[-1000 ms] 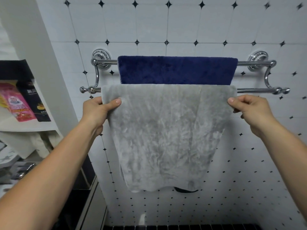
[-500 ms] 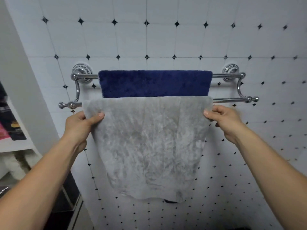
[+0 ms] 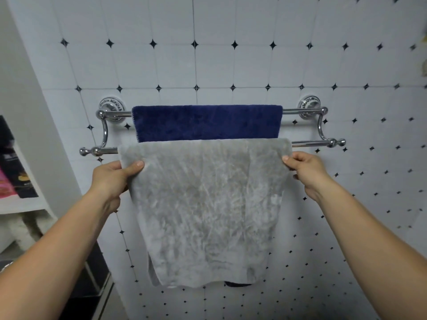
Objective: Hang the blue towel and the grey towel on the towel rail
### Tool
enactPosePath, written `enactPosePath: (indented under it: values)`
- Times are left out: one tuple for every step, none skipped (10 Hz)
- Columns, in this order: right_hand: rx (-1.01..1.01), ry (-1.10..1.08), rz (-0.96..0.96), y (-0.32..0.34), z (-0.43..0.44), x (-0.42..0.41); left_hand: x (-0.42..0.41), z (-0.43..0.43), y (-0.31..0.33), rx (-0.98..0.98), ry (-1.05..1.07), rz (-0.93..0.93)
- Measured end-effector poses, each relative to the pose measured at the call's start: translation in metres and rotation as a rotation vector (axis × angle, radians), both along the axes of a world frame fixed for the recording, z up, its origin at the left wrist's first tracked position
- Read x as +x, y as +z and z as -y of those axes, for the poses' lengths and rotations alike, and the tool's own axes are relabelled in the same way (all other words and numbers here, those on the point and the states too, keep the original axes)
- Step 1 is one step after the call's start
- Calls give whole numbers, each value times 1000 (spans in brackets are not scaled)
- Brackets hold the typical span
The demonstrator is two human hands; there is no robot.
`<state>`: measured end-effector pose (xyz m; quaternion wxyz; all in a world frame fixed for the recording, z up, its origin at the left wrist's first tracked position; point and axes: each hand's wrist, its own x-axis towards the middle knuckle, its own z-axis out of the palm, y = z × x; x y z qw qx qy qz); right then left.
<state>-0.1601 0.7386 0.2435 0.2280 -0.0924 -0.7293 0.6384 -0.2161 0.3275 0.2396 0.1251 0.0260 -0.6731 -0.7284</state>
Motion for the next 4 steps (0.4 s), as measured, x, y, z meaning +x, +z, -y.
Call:
enactPosePath:
  values:
    - [-23,52,22,-4,0,2,-1,0,-6,-4,18,46]
    - [-7,108,48,-6,-4,7,0,2,-16,-27,49,92]
    - [-16,100,48,-11,-6,12,8,7,-23,-33,126,109]
    - [-30,-5,-1,-14,-6,16,20,9,-28,-31,224,114]
